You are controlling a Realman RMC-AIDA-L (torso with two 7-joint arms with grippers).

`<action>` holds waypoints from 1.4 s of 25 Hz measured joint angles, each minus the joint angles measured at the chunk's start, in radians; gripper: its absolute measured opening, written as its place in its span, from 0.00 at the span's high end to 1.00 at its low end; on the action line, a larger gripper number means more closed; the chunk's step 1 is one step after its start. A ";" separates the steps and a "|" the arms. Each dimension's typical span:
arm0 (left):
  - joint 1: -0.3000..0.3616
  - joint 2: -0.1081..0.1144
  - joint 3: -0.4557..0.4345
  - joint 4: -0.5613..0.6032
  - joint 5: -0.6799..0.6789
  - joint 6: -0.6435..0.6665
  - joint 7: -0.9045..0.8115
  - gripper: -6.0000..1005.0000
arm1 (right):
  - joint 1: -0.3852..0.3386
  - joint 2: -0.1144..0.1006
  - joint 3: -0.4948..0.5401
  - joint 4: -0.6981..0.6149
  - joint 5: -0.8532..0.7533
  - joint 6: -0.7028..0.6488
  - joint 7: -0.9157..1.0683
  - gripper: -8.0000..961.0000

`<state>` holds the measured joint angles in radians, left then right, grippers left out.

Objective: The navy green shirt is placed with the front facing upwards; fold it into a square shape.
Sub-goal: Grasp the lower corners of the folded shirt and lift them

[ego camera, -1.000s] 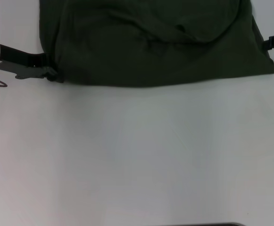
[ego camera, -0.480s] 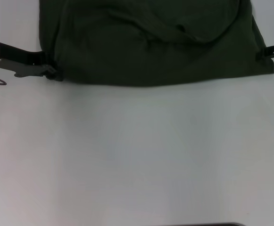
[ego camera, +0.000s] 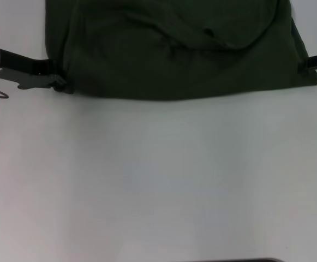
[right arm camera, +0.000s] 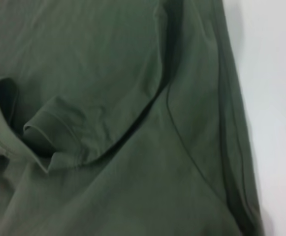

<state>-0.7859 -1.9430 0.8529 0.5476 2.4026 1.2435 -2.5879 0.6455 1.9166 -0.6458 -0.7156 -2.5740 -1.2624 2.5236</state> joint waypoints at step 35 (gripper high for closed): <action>-0.003 0.001 -0.014 0.002 -0.002 -0.013 0.000 0.94 | 0.010 0.036 0.011 0.029 0.008 0.089 -0.006 0.22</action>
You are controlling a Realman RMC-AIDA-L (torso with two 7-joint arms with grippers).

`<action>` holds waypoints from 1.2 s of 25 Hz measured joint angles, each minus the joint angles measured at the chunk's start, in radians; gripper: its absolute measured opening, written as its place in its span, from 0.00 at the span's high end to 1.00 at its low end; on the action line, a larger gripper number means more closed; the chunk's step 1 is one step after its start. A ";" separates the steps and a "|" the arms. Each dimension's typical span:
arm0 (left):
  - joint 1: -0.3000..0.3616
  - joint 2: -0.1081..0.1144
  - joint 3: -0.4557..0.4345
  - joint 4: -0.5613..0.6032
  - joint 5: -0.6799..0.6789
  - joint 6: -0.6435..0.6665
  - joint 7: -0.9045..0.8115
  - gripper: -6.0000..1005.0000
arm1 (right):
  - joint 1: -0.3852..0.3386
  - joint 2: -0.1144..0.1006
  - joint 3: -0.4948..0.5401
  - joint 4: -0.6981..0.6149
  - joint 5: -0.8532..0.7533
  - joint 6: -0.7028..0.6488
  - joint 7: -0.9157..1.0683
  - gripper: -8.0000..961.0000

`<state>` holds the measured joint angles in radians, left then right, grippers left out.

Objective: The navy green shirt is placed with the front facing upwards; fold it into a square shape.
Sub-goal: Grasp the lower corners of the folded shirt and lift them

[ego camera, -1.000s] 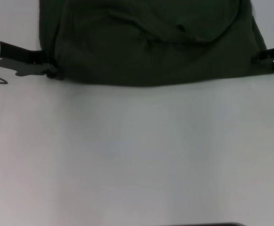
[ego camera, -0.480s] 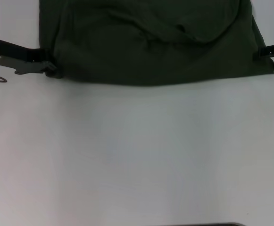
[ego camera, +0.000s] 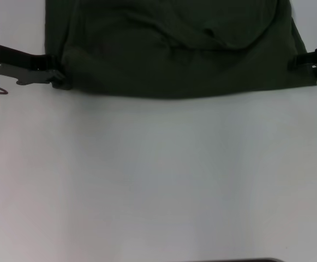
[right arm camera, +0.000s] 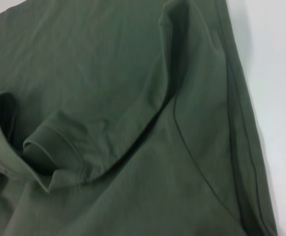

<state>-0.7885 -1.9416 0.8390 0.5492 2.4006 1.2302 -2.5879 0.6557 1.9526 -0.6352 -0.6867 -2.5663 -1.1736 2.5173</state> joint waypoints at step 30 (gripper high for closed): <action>0.000 -0.008 -0.014 0.028 -0.001 0.005 0.000 0.94 | 0.013 -0.004 -0.010 0.045 -0.040 -0.025 0.013 0.42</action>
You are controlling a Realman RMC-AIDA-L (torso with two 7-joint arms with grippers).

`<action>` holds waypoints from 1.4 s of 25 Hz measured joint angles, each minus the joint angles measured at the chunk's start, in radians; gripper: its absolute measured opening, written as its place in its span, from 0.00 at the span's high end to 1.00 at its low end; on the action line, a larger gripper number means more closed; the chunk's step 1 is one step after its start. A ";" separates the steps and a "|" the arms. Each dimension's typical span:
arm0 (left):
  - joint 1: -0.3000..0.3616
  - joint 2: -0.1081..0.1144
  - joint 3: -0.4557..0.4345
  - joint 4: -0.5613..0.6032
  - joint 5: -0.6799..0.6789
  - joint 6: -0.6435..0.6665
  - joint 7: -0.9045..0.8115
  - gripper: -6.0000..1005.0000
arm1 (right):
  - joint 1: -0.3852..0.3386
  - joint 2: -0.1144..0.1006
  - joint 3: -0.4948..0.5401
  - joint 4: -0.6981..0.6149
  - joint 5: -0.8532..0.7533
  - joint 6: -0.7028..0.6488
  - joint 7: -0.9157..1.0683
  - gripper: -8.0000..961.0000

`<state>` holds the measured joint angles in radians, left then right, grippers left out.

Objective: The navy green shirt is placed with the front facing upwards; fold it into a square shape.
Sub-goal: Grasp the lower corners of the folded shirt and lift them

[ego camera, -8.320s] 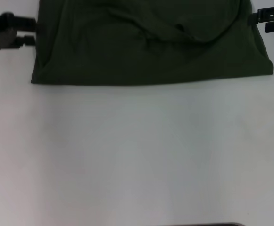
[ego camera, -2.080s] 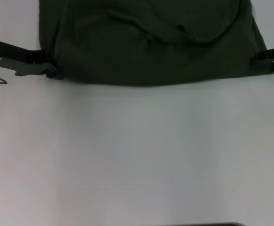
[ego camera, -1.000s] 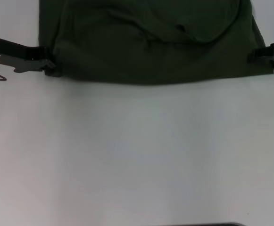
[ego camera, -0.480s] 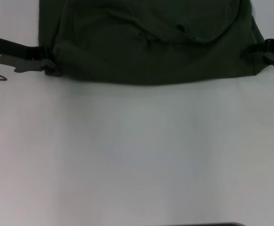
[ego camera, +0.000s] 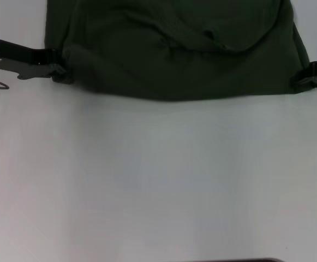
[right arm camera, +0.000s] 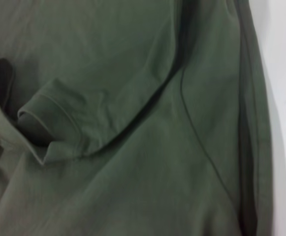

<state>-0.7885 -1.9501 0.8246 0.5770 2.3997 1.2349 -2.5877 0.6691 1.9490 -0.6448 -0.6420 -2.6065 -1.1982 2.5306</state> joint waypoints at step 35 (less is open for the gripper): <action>0.039 0.054 0.023 0.081 0.145 0.474 0.075 0.93 | -0.063 -0.058 -0.051 -0.157 -0.026 -0.477 -0.023 0.93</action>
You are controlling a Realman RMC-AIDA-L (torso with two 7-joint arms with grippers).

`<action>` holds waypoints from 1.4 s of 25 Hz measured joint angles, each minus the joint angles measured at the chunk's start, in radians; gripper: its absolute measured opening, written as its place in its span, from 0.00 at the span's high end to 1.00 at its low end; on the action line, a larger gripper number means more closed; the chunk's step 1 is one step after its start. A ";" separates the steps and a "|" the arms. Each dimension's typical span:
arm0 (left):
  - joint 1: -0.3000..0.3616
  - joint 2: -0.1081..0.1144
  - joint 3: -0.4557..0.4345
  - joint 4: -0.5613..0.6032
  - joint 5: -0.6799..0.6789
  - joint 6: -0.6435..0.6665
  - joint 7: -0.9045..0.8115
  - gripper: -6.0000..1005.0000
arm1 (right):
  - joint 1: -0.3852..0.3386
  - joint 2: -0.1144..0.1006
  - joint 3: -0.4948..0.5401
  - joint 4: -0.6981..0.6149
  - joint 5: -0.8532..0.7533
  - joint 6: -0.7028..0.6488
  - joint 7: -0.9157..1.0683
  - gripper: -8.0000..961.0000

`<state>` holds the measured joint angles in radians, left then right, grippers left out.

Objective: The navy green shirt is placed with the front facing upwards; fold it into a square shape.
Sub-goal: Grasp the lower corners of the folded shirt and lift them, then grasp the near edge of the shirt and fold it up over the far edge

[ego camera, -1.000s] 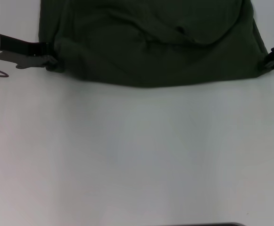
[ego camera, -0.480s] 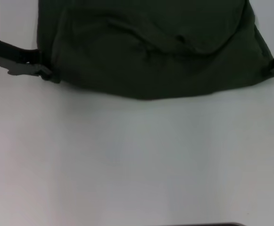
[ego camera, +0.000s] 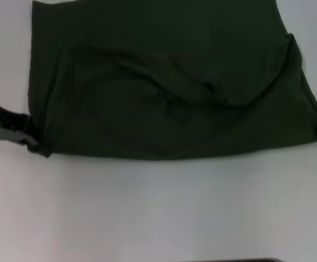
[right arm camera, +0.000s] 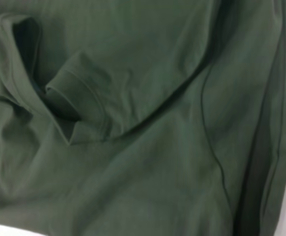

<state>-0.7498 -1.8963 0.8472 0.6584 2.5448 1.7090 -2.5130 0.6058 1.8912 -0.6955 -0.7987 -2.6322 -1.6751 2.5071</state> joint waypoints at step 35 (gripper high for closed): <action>-0.030 0.039 -0.199 0.221 -0.023 0.255 0.054 0.94 | 0.065 -0.080 0.190 -0.137 0.200 -0.254 -0.027 0.93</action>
<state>-0.7793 -1.8575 0.6484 0.8794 2.5221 1.9638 -2.4591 0.6709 1.8108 -0.5051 -0.9360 -2.4317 -1.9286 2.4803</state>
